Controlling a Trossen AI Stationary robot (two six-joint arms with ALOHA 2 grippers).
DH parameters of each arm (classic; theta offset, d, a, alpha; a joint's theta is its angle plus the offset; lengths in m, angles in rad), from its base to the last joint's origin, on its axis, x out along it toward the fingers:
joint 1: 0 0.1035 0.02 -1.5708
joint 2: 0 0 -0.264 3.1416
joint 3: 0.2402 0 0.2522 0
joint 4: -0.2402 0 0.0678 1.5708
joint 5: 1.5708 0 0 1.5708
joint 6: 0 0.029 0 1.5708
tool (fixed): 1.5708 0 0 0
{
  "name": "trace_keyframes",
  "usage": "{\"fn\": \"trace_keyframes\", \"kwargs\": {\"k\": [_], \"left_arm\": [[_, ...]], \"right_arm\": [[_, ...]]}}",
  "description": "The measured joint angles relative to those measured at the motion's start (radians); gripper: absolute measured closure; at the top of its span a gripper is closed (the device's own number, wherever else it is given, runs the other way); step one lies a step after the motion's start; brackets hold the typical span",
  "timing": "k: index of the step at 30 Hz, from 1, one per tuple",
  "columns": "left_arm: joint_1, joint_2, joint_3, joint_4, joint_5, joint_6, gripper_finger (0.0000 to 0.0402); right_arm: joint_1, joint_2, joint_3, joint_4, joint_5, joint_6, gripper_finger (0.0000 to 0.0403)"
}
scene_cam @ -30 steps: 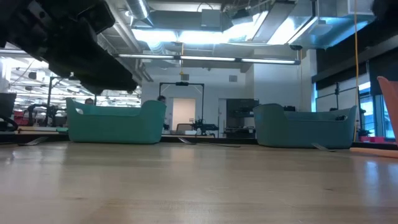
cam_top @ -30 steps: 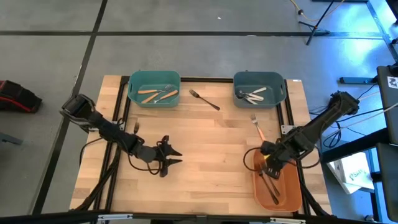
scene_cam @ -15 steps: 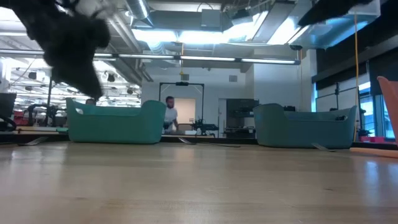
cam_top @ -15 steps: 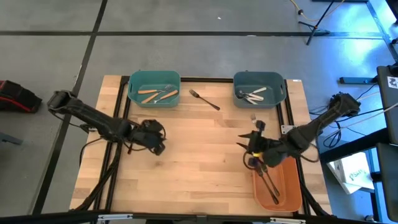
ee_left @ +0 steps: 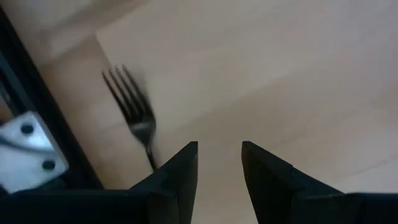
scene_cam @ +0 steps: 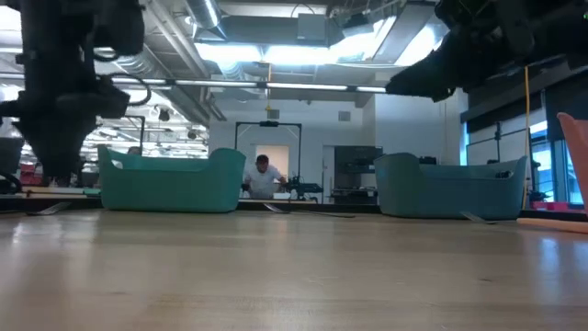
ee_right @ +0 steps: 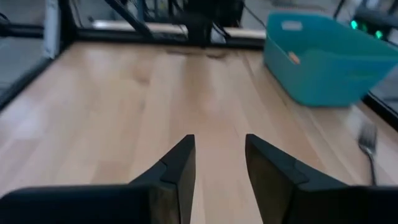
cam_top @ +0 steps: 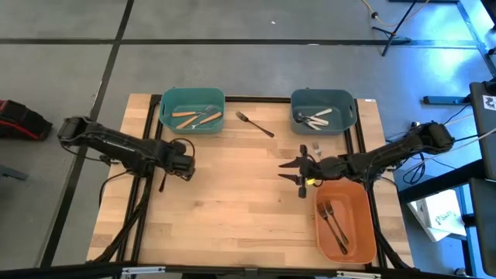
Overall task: Sort silverware by color (type)
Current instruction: Put the black fork into the orange bin
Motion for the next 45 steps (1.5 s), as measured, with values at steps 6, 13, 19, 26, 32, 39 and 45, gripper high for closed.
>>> {"fn": "trace_keyframes", "kwargs": {"k": [6,13,19,26,32,39,45], "left_arm": [[0.043,0.067,-0.038,-0.001,0.100,0.009,0.0282],[0.087,0.138,-0.038,0.002,0.102,0.017,0.0282],[0.124,0.255,-0.038,-0.001,0.124,0.052,0.0283],[0.154,0.354,-0.032,-0.012,0.146,0.104,0.0283],[0.155,0.338,-0.020,-0.038,0.142,0.107,0.0283],[0.187,0.344,-0.021,-0.038,0.154,0.132,0.0283],[0.219,0.415,-0.017,-0.044,0.150,0.159,0.0299]], "right_arm": [[-0.017,0.050,-0.036,0.142,-0.029,-0.041,0.0276],[-0.016,0.204,-0.035,0.273,-0.030,-0.069,0.0276],[-0.016,0.277,-0.002,0.309,-0.031,-0.111,0.0276],[-0.016,0.307,0.008,0.310,-0.039,-0.113,0.0276],[-0.016,0.307,0.008,0.312,-0.049,-0.113,0.0276],[-0.016,0.307,0.008,0.312,-0.050,-0.112,0.0276],[-0.016,0.307,0.008,0.309,-0.071,-0.112,0.0276]]}}
